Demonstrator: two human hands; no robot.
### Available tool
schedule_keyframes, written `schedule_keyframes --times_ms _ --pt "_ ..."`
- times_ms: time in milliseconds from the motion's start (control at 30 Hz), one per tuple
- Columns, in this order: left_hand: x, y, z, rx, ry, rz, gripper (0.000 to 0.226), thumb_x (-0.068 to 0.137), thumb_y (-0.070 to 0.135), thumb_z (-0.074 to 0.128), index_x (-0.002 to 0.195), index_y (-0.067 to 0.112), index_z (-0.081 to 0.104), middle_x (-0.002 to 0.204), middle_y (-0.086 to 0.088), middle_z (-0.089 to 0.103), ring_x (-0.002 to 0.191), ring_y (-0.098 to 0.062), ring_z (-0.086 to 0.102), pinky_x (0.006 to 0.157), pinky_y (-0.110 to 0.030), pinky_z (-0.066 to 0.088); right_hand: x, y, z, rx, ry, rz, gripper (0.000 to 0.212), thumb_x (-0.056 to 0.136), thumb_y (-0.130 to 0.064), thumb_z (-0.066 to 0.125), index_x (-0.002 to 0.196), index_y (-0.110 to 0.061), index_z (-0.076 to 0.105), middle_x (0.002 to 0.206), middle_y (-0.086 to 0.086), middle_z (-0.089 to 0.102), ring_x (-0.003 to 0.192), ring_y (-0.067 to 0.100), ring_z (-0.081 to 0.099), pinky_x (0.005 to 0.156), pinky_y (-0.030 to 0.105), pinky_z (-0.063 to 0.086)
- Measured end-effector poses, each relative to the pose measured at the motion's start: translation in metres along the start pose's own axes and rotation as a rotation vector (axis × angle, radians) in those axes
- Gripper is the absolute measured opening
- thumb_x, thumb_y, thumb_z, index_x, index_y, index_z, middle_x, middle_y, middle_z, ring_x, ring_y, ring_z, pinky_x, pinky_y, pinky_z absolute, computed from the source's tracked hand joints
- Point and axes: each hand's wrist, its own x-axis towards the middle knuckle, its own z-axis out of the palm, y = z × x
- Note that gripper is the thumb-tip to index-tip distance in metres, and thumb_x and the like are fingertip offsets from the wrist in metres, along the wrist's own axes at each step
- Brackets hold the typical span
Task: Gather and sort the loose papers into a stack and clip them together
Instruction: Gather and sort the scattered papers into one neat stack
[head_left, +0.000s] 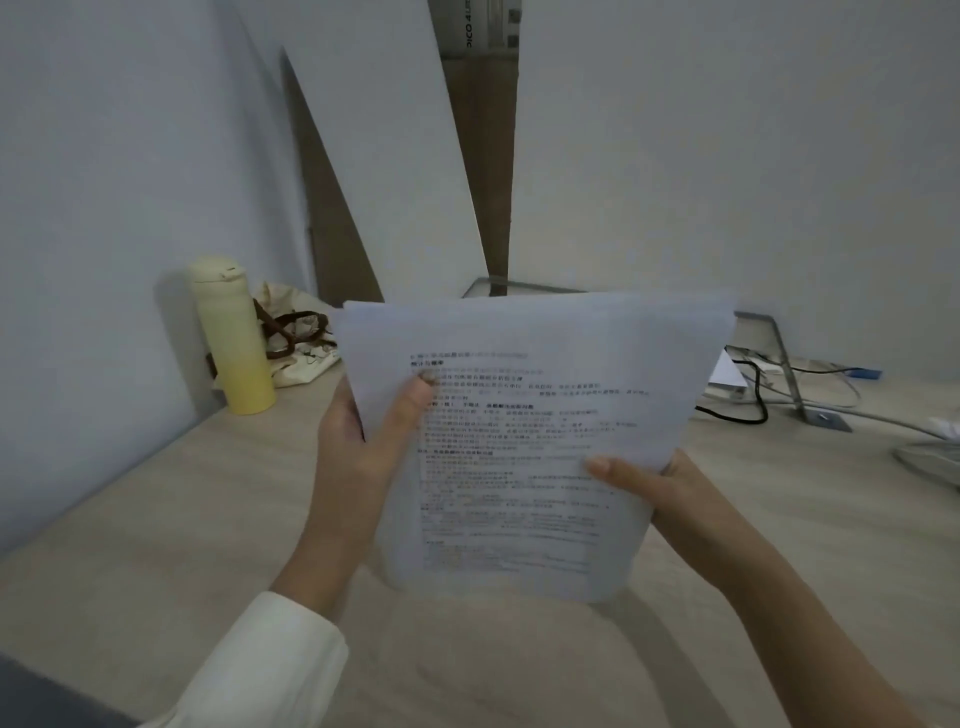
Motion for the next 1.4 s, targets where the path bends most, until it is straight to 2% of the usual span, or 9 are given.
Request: schedule_keyframes --times_ms 133,233,400,500,567,700,867,1033,1400 --pt "0.014 0.03 0.021 0.015 0.124 0.137 0.014 0.079 0.033 0.061 0.081 0.022 0.053 0.064 0.024 0.065 0.061 0.013 0.06 0.054 -0.003 0.043 -0.002 0.006 0.0 0.032 0.001 0.028 0.025 0.074 -0.022 0.065 0.096 -0.028 0.075 0.105 0.0 0.074 0.097 0.02 0.07 0.083 0.031 0.057" --pt "0.024 0.037 0.027 0.118 0.193 0.179 0.014 0.083 0.025 0.064 0.08 0.026 0.05 0.079 0.015 0.059 0.071 0.008 0.057 0.062 -0.006 0.042 -0.002 0.005 -0.001 0.047 -0.01 0.034 0.027 0.073 -0.022 0.064 0.097 -0.027 0.074 0.107 0.0 0.074 0.098 0.02 0.07 0.083 0.033 0.058" --pt "0.031 0.035 0.026 0.156 0.125 0.203 0.016 0.076 0.018 0.05 0.091 0.022 0.047 0.087 -0.001 0.061 0.078 0.003 0.056 0.066 -0.004 0.042 -0.003 0.007 -0.005 0.09 -0.013 0.082 0.025 0.073 -0.021 0.066 0.097 -0.023 0.075 0.105 0.004 0.074 0.096 0.024 0.071 0.079 0.032 0.059" --pt "0.032 0.033 0.022 0.114 0.016 0.192 0.027 0.077 0.036 0.057 0.099 0.023 0.048 0.094 0.0 0.061 0.084 -0.001 0.061 0.074 -0.014 0.048 -0.005 0.01 -0.004 0.082 0.01 0.074 0.033 0.071 -0.031 0.072 0.101 -0.016 0.073 0.104 0.008 0.074 0.096 0.028 0.07 0.08 0.034 0.058" --pt "0.029 0.026 0.016 0.074 -0.026 0.144 0.036 0.075 0.042 0.06 0.104 0.025 0.046 0.098 0.004 0.059 0.087 0.001 0.062 0.075 -0.014 0.049 -0.006 0.007 -0.003 0.083 0.072 0.007 0.034 0.074 -0.028 0.073 0.103 -0.011 0.072 0.103 0.009 0.074 0.096 0.028 0.07 0.077 0.032 0.058" --pt "0.016 0.005 0.003 0.05 -0.2 -0.075 0.043 0.078 0.02 0.07 0.116 0.015 0.05 0.106 0.007 0.068 0.092 0.003 0.066 0.07 -0.011 0.052 -0.001 -0.015 -0.003 0.107 0.196 -0.143 0.027 0.074 -0.02 0.063 0.099 -0.013 0.071 0.098 0.002 0.076 0.089 0.02 0.072 0.071 0.027 0.059" --pt "0.002 -0.019 -0.003 0.152 -0.17 -0.106 0.023 0.082 0.008 0.06 0.097 0.026 0.061 0.085 0.029 0.071 0.084 0.006 0.068 0.065 -0.009 0.051 0.0 -0.014 -0.012 0.117 0.172 -0.162 0.023 0.066 -0.037 0.067 0.084 -0.025 0.077 0.093 -0.004 0.077 0.086 0.014 0.073 0.068 0.022 0.057" --pt "-0.015 -0.05 0.002 0.081 -0.17 -0.444 0.019 0.08 0.008 0.067 0.088 0.025 0.068 0.086 0.015 0.075 0.077 -0.003 0.071 0.062 -0.014 0.055 -0.001 0.022 -0.003 0.003 0.167 0.057 0.023 0.085 -0.021 0.06 0.105 -0.016 0.069 0.102 0.0 0.075 0.095 0.019 0.071 0.077 0.028 0.057" --pt "-0.034 -0.062 0.001 0.011 -0.21 -0.602 0.02 0.084 0.012 0.063 0.102 0.015 0.07 0.1 -0.007 0.075 0.092 -0.026 0.07 0.083 -0.042 0.056 -0.018 0.031 0.001 0.116 0.166 0.088 0.023 0.083 -0.012 0.059 0.1 -0.025 0.07 0.1 -0.002 0.075 0.089 0.016 0.072 0.069 0.025 0.059"
